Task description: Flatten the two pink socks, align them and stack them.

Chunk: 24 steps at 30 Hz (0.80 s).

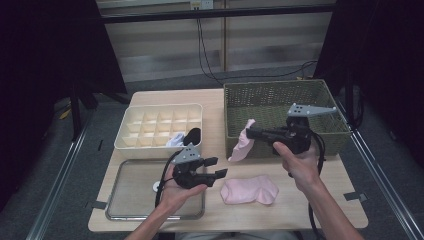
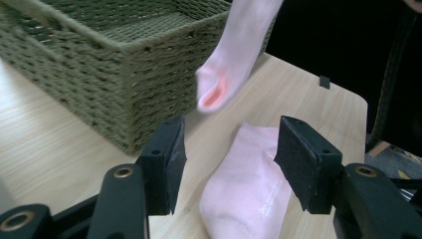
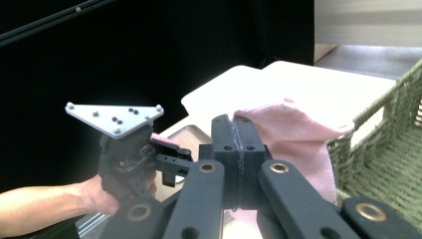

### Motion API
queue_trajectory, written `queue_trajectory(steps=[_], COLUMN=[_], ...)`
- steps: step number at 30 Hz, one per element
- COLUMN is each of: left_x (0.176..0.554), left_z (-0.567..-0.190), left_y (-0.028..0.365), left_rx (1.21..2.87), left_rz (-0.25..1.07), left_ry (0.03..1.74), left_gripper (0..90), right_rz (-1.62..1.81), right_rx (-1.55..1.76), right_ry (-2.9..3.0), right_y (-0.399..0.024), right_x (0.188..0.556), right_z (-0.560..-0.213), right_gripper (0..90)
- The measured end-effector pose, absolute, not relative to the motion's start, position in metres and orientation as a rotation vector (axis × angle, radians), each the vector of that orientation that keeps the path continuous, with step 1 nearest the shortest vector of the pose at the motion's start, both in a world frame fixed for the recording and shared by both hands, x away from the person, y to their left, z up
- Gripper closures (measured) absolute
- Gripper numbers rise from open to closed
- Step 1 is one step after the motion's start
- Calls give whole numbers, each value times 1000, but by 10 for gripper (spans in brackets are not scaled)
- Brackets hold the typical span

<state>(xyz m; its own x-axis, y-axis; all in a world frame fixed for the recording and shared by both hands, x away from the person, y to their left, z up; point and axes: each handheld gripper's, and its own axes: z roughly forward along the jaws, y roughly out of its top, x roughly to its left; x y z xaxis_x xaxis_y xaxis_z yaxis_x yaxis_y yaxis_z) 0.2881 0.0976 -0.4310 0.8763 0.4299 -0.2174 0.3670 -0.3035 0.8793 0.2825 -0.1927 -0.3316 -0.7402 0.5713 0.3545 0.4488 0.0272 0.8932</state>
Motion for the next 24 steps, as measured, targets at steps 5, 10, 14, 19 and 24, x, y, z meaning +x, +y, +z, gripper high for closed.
queue_trajectory(steps=[5, 10, 14, 19, 24], left_x=[292, 296, 296, 292, 285], left_z=[-437, -443, -444, -444, -445], left_y=[85, 79, 79, 86, 94], left_rx=[1940, 1954, 1977, 1986, 2022], left_rz=[64, 46, 39, 46, 54], left_ry=[576, 568, 549, 571, 585], left_gripper=[542, 675, 879, 893, 893], right_rz=[1827, 1816, 1806, 1785, 1759], right_rx=[1109, 1116, 1135, 1174, 1235], right_ry=[2194, 2224, 2240, 2237, 2229], right_y=[-191, -187, -187, -194, -208], right_x=[284, 283, 283, 283, 278], right_z=[-343, -351, -358, -367, -381], right_gripper=[900, 900, 900, 900, 900])
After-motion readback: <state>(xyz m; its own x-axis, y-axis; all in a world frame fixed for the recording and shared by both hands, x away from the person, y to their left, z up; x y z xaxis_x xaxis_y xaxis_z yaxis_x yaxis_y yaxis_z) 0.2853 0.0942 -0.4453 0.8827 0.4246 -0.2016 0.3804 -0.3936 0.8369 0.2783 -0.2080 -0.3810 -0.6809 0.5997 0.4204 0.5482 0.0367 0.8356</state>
